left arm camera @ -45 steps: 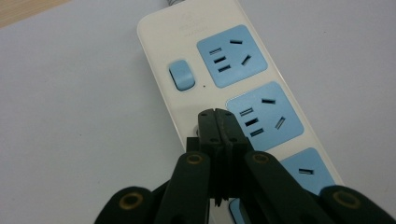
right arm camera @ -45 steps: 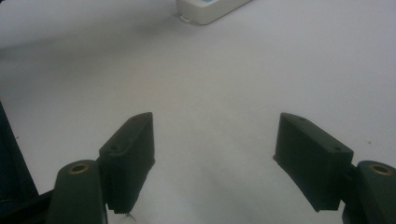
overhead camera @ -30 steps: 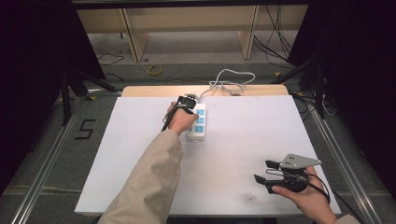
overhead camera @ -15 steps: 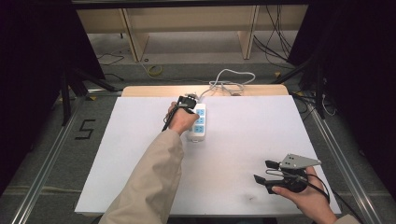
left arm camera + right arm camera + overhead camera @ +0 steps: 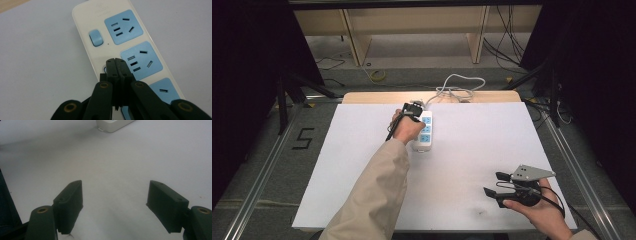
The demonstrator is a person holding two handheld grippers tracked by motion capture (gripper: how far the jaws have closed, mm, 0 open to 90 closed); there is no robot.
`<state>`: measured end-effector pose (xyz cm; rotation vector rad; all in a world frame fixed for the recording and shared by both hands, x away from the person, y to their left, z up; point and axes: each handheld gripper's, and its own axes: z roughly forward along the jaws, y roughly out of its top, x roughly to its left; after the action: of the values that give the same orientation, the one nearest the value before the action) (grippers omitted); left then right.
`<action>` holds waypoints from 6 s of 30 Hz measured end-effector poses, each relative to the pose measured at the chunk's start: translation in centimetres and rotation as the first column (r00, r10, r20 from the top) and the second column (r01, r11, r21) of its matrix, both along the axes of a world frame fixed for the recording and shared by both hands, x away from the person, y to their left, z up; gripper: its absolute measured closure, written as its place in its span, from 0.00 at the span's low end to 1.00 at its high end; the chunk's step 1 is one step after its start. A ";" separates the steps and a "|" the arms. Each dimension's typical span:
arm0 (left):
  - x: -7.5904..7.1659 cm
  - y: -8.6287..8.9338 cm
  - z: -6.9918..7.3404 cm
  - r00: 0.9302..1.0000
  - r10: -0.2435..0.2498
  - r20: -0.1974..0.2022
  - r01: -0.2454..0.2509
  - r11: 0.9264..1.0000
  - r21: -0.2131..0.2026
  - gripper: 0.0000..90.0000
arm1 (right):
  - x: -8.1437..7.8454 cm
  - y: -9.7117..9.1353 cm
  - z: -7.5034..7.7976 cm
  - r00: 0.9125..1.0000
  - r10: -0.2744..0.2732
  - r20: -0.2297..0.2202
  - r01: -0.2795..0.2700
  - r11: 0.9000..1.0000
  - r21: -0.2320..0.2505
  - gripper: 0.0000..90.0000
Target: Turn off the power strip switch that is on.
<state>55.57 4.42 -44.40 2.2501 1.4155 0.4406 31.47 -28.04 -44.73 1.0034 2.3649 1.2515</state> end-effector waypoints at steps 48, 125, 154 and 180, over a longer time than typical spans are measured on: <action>-0.2 0.0 0.0 1.000 -0.025 0.020 0.024 1.000 0.016 1.00 | 0.0 -0.2 0.2 1.000 -0.005 0.007 0.005 1.000 0.001 0.32; -4.1 5.7 3.0 0.992 -0.078 0.096 0.083 0.996 -0.046 1.00 | 0.0 -0.1 0.1 1.000 -0.010 0.004 0.010 1.000 0.003 0.32; -8.5 8.8 4.8 0.980 -0.126 0.154 0.142 0.985 -0.099 1.00 | 0.0 -0.1 0.0 1.000 -0.012 0.002 0.012 1.000 0.001 0.32; -12.8 12.1 4.2 0.964 -0.129 0.234 0.168 0.973 -0.157 0.91 | 0.1 -0.1 0.0 1.000 -0.011 0.003 0.011 1.000 -0.004 0.32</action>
<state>42.75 16.56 -40.25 2.0750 1.1178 0.4808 31.60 -28.11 -44.75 1.0110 2.3552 1.2432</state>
